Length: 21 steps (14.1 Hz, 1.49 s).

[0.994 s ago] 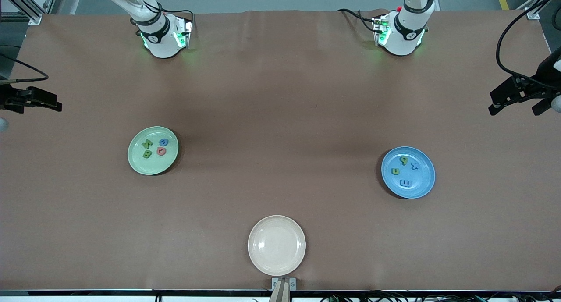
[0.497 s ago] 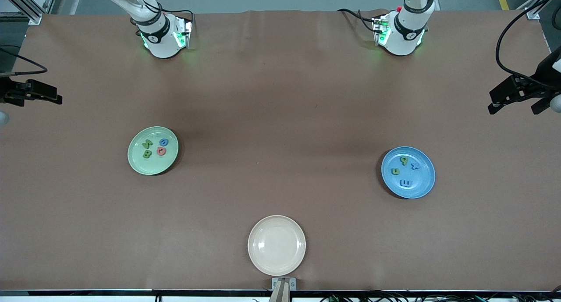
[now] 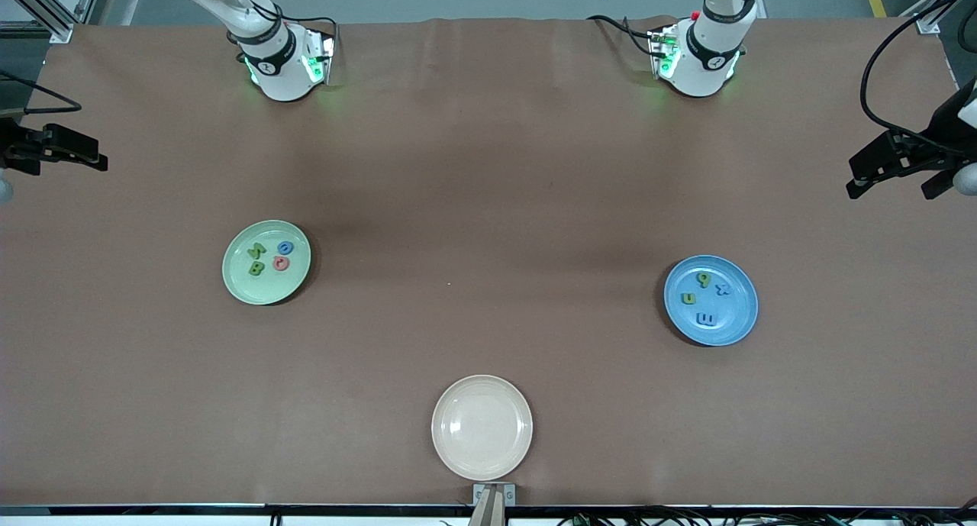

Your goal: Sort upper and lower case letters into plates

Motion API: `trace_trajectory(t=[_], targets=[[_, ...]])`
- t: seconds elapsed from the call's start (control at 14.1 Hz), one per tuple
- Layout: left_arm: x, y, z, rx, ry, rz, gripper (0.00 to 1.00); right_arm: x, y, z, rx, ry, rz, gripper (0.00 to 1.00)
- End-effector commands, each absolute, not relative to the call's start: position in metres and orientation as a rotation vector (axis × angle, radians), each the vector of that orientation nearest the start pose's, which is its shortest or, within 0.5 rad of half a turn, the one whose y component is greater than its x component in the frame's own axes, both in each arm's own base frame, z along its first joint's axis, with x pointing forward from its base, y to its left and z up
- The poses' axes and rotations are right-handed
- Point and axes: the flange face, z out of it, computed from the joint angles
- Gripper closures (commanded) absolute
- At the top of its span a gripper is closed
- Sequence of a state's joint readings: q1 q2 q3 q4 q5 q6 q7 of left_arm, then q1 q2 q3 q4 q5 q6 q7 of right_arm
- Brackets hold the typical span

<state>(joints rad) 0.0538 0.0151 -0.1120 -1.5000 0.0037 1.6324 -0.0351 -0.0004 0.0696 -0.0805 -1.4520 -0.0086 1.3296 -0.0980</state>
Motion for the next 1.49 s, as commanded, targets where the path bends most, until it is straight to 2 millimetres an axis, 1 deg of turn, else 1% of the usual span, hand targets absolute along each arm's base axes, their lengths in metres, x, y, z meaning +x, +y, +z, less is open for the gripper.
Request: trace_trajectory(t=[0.0, 0.14, 0.36, 0.43, 0.57, 0.85, 1.07, 1.42], targets=[[0.562, -0.032, 0.66, -3.15, 0.06, -0.181, 0.0, 0.532, -0.029, 0.626, -3.13, 0.047, 0.267, 0.0], [0.563, -0.029, 0.66, -3.15, 0.058, -0.181, 0.0, 0.522, -0.034, 0.627, -3.129, 0.046, 0.214, 0.0], [0.563, -0.029, 0.66, -3.15, 0.058, -0.181, 0.0, 0.508, -0.036, 0.63, -3.128, 0.049, 0.13, 0.0], [0.563, -0.028, 0.66, -3.15, 0.056, -0.181, 0.0, 0.508, -0.036, 0.632, -3.123, 0.051, 0.11, 0.0], [0.563, -0.026, 0.658, -3.149, 0.048, -0.174, 0.0, 0.51, -0.037, 0.643, -3.119, 0.055, 0.08, 0.0], [0.563, -0.024, 0.658, -3.149, 0.041, -0.174, 0.0, 0.509, -0.039, 0.641, -3.112, 0.081, 0.108, 0.0], [0.564, -0.024, 0.657, -3.15, 0.041, -0.171, 0.0, 0.507, -0.041, 0.643, -3.074, 0.085, 0.087, 0.0], [0.564, -0.024, 0.657, -3.149, 0.041, -0.171, 0.0, 0.503, -0.041, 0.646, -3.072, 0.077, 0.084, 0.0]])
